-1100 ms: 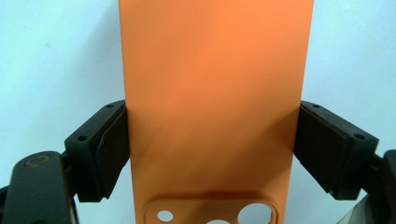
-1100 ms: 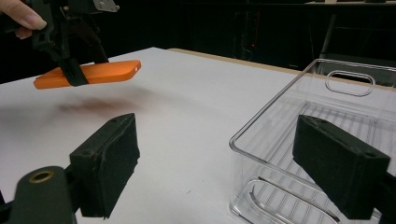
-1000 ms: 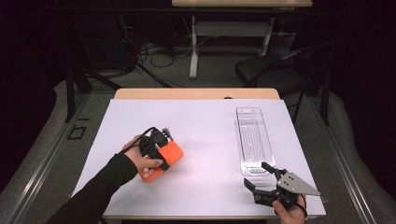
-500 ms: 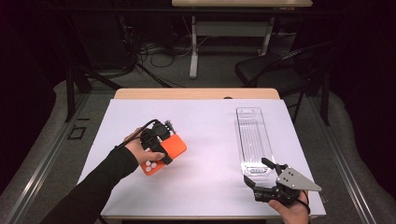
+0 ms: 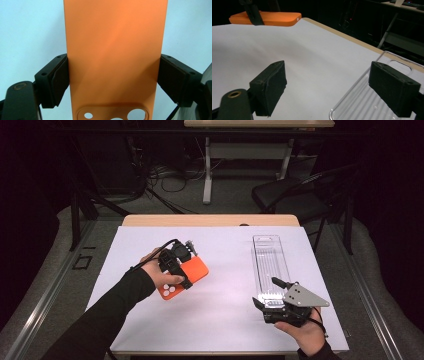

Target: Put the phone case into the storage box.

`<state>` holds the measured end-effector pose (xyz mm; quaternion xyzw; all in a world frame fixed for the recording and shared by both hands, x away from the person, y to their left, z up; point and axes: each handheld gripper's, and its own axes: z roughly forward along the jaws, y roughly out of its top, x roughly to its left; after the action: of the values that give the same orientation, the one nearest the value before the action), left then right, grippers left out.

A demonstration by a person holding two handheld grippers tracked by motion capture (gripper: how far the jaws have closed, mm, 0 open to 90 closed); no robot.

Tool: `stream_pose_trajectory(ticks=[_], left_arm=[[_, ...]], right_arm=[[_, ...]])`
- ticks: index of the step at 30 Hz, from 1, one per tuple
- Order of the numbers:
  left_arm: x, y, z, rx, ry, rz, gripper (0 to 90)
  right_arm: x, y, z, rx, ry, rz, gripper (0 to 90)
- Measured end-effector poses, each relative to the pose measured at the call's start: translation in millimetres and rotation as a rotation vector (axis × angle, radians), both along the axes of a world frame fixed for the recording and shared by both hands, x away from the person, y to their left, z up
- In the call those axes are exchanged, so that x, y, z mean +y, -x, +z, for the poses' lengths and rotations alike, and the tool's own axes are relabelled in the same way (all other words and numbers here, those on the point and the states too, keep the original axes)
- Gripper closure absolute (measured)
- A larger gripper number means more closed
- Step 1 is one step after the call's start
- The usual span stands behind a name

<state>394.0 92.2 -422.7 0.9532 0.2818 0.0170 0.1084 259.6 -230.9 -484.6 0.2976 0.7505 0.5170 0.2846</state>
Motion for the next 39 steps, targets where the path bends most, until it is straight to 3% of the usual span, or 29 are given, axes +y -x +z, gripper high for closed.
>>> stream_pose_trajectory(ticks=[17,25,39], left_arm=[[-26.2,-17.5,12.6,-0.006,0.016,-0.044,16.3],[-26.7,-21.6,12.2,-0.002,0.007,-0.043,16.3],[-25.4,-25.6,9.0,0.028,-0.018,-0.053,16.3]], right_arm=[[38.9,-41.0,16.4,-0.003,0.109,0.074,14.5],[53.0,-54.2,24.2,-0.060,0.218,0.106,17.4],[68.6,-61.8,20.0,-0.121,0.380,0.137,24.6]])
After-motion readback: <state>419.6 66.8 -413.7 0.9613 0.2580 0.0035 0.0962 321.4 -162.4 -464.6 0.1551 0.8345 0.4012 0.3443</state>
